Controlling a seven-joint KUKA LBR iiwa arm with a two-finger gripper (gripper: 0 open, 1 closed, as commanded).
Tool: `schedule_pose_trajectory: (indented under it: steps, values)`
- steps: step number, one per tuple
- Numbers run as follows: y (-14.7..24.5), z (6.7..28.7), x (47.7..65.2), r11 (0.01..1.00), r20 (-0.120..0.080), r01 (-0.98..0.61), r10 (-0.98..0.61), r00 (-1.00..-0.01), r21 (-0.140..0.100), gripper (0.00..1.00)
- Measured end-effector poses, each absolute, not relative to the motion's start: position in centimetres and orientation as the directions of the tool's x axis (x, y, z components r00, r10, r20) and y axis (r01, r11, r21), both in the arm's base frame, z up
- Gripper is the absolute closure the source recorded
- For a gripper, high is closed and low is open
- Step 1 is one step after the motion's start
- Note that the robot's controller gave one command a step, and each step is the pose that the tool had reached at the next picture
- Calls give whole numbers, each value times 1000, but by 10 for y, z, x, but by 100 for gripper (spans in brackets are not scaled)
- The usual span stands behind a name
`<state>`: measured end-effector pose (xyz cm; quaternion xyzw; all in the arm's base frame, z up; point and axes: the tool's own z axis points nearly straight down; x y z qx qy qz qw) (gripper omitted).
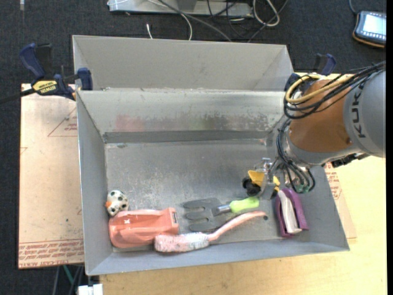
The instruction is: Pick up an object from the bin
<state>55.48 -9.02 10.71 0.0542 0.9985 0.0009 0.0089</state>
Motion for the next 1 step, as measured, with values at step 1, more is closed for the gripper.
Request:
schedule_pose_trajectory:
  steps: [1]
  values:
    - [-90, 122, 553, 994, -13, 108, 108, -994, 3, 100]
